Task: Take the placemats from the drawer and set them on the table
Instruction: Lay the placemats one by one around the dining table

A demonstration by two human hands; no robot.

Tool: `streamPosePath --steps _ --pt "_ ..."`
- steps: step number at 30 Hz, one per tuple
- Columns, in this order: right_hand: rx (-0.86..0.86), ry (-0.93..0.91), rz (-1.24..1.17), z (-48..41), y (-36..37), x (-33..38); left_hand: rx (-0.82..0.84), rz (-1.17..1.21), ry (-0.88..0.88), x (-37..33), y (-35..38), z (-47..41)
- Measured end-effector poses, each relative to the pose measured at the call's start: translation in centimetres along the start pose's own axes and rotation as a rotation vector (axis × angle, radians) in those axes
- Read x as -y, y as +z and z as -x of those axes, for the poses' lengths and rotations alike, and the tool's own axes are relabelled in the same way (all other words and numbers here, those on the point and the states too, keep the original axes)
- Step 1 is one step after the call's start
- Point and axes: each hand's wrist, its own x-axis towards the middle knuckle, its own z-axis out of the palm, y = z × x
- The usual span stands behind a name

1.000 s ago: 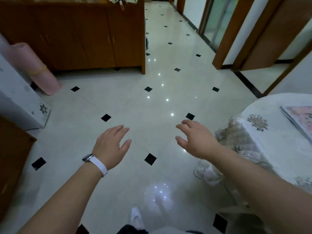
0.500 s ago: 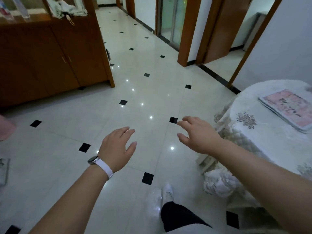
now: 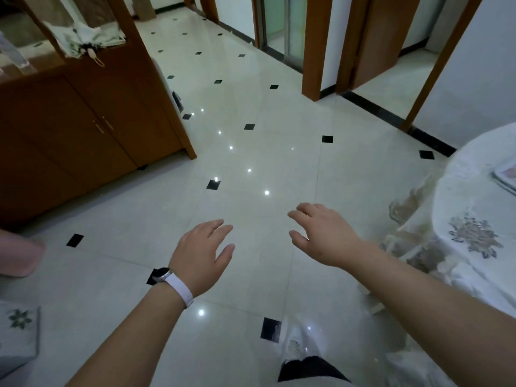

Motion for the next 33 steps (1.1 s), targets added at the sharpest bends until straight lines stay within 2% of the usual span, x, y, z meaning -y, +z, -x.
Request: streamPosePath --steps 4,12,25,33 --pt "-0.033 0.02 -0.007 -3.8 -2.1 -2.8 -0.045 -0.001 0.012 0.1 -0.8 -6.2" --pt "-0.094 0.14 -0.028 -7.5 -5.3 -8.2 -0.002 -0.019 0.115 -1.3 0.5 -16.5" --pt "-0.076 0.506 0.015 -17.0 -6.2 -17.5 0.077 0.154 0.468 -1.8 8.5 -38.2" --pt "-0.088 0.663 0.123 -25.3 -10.4 -21.5 0.084 0.223 0.699 -2.8 9.3 -53.2"
